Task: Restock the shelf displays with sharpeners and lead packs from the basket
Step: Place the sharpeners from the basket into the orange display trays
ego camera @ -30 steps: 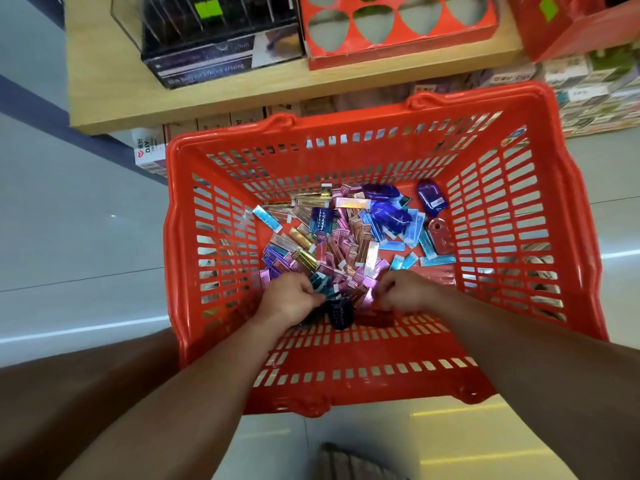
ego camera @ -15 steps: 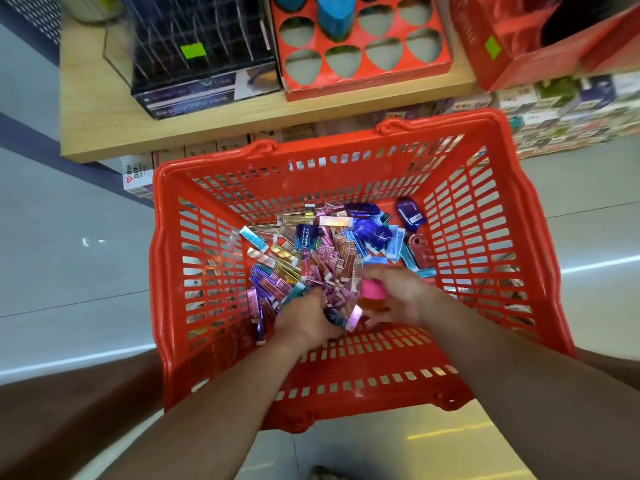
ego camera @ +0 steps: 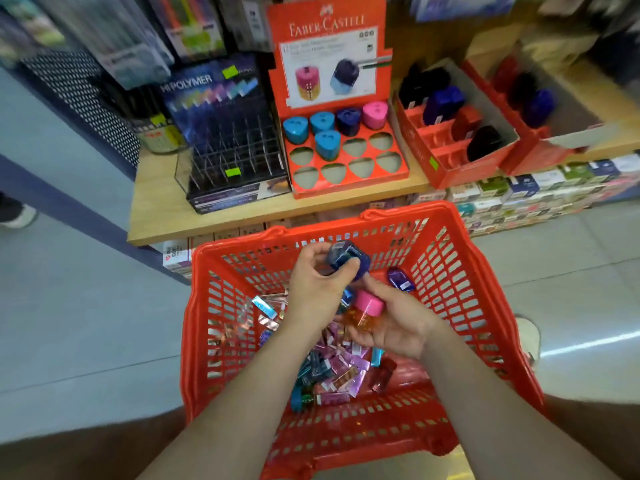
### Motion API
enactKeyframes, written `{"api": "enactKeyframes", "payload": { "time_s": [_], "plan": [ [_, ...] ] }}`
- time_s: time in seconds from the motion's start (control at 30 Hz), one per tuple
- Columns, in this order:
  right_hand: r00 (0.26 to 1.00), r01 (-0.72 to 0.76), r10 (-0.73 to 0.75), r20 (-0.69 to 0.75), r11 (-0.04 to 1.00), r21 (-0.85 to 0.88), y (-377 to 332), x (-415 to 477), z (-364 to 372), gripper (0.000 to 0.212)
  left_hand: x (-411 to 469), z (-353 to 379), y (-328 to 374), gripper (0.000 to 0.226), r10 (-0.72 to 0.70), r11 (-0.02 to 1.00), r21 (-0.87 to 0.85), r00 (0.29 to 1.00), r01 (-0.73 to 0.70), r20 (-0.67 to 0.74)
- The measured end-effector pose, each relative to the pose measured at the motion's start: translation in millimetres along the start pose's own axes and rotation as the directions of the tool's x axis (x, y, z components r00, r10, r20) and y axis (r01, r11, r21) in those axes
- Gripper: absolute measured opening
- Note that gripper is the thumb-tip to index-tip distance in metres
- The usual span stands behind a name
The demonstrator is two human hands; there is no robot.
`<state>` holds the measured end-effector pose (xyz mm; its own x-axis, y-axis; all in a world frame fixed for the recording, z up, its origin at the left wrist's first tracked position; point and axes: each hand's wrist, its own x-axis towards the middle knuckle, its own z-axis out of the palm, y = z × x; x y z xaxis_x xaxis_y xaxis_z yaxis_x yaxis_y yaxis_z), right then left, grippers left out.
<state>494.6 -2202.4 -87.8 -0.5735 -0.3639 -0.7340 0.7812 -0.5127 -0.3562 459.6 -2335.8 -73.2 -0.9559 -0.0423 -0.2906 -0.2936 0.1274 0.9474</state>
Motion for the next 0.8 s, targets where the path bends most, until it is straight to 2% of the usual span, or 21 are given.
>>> {"api": "enactKeyframes", "payload": {
  "time_s": [0.03,0.1,0.27,0.43,0.5,0.57,0.63,0.7,0.8],
  "plan": [
    [0.998,0.027,-0.025,0.065,0.999,-0.030,-3.1,-5.1,6.4,0.043,-0.2,0.8,5.8,0.035,0.014,0.999,-0.038,0.998,-0.016,-0.062],
    [0.987,0.083,-0.069,0.148,0.992,-0.093,-8.8,-12.3,18.4,0.043,-1.4,1.0,18.1,0.033,0.041,0.994,-0.092,0.992,-0.052,-0.122],
    [0.958,0.269,-0.233,0.164,0.933,-0.241,-21.1,-16.5,43.7,0.016,-3.6,1.8,42.5,0.030,-0.002,0.979,-0.202,0.995,-0.018,-0.100],
    [0.936,0.341,-0.312,0.165,0.920,-0.193,-32.4,-21.4,39.8,0.038,5.9,-15.3,73.7,0.021,-0.001,0.921,-0.386,0.994,-0.044,-0.113],
    [0.924,0.364,-0.350,0.154,0.928,-0.078,-37.3,-23.0,36.2,0.053,11.9,-25.2,82.4,0.023,0.000,0.915,-0.401,0.997,-0.031,-0.076],
    [0.917,0.359,-0.366,0.157,0.931,0.073,-43.9,-23.5,37.6,0.078,16.8,-33.2,87.0,0.032,0.047,0.954,-0.296,0.999,-0.050,-0.017],
    [0.914,0.352,-0.378,0.145,0.919,0.176,-52.5,-24.8,44.4,0.083,22.1,-39.4,89.8,0.047,0.171,0.985,-0.013,0.985,-0.171,0.037],
    [0.906,0.364,-0.399,0.140,0.905,0.221,-61.3,-26.1,51.7,0.078,25.8,-40.8,95.1,0.060,0.272,0.917,0.268,0.954,-0.296,0.123],
    [0.891,0.406,-0.434,0.129,0.892,0.196,-70.0,-29.5,56.7,0.048,28.6,-36.5,103.6,0.064,0.315,0.797,0.446,0.910,-0.408,0.268]
  ]
}}
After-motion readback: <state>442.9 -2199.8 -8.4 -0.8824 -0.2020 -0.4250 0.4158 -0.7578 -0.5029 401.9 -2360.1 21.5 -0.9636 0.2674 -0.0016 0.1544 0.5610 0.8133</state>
